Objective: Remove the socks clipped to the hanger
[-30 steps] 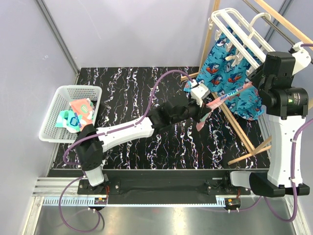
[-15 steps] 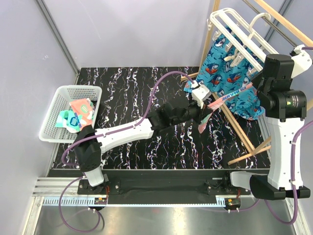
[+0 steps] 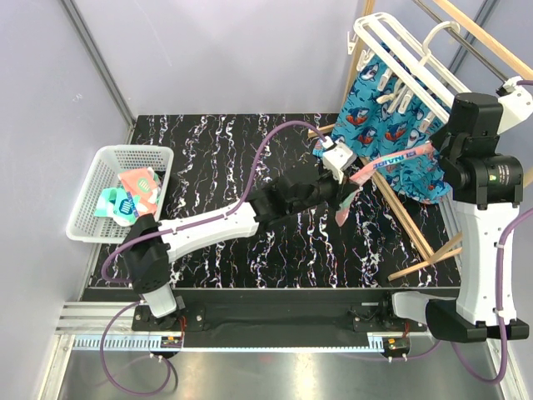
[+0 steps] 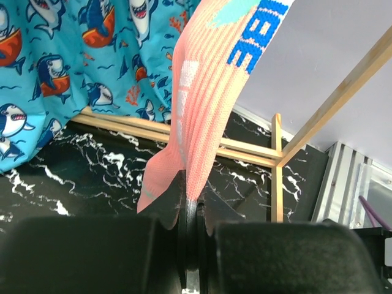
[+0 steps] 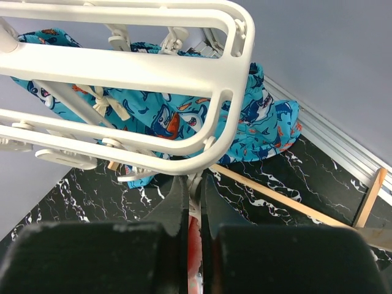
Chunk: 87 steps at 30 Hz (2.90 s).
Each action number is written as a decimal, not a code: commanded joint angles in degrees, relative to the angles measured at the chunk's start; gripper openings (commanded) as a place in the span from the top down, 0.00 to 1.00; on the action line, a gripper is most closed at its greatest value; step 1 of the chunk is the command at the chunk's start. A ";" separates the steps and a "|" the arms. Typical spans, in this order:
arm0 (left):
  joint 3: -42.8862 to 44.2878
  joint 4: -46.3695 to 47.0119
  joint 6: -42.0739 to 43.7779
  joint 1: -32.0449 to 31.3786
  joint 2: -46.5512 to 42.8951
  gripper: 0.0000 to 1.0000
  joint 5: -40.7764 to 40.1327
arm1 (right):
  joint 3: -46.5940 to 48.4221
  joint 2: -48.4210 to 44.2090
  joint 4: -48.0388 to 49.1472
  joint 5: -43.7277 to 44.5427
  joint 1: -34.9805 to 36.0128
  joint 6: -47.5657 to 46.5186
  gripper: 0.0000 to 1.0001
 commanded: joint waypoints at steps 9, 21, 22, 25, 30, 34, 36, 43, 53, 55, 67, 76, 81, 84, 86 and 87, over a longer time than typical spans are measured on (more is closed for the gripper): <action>-4.51 2.98 0.30 -0.12 -6.23 1.00 -6.29 | -0.16 -2.03 2.67 0.30 -0.21 -0.83 1.00; -7.23 -9.05 -5.66 8.04 -16.15 1.00 -10.61 | -5.42 -7.47 4.69 -10.24 -0.21 -4.94 0.33; -7.50 -11.67 -7.24 9.36 -17.21 1.00 -9.99 | -6.83 -8.61 6.44 -13.90 -0.21 -5.56 0.29; -8.55 -16.51 -9.18 14.98 -21.69 1.00 -9.47 | -12.45 -13.27 8.47 -20.85 -0.21 -7.33 0.08; -9.70 -23.20 -8.93 27.37 -28.28 1.00 -8.06 | -20.00 -18.55 8.82 -27.29 -0.21 -8.03 0.00; -8.12 -31.09 -6.56 38.53 -30.58 1.00 -9.62 | -25.38 -21.54 12.50 -37.20 -0.12 -8.74 0.00; -6.98 -33.48 -5.68 44.68 -31.46 1.00 -12.70 | -28.19 -23.29 14.18 -38.81 -0.21 -8.91 0.00; -8.11 -40.79 -2.68 62.35 -32.51 1.00 -26.16 | -32.07 -25.06 18.85 -46.71 -0.12 -8.29 0.00; -21.83 -30.07 -2.59 75.10 -27.88 1.00 -32.76 | -34.43 -27.07 20.25 -51.02 -0.12 -9.53 0.00; -20.17 -30.33 -4.35 76.34 -21.64 1.00 -28.46 | -34.79 -27.25 21.13 -52.78 0.05 -8.65 0.00; -1.80 -41.04 -3.65 77.40 5.80 0.69 -20.44 | -31.80 -28.31 17.88 -49.62 0.93 -10.84 0.00; -0.91 -41.40 -1.80 76.70 -11.31 0.06 -23.89 | -32.76 -27.52 17.61 -49.62 1.11 -11.20 0.00; -5.12 -37.64 -4.08 72.92 -24.59 0.01 -5.55 | -36.02 -27.17 17.71 -48.92 1.11 -11.20 0.00; -9.60 -29.74 -6.54 69.06 -29.87 0.01 12.82 | -36.72 -26.03 17.96 -46.29 1.19 -10.23 0.00; -11.01 -26.83 -7.87 63.88 -31.98 0.01 22.94 | -36.46 -24.98 17.97 -44.71 1.19 -9.09 0.00; -12.06 -25.07 -7.69 61.43 -32.60 0.01 26.36 | -36.29 -24.71 17.97 -44.70 1.28 -8.83 0.00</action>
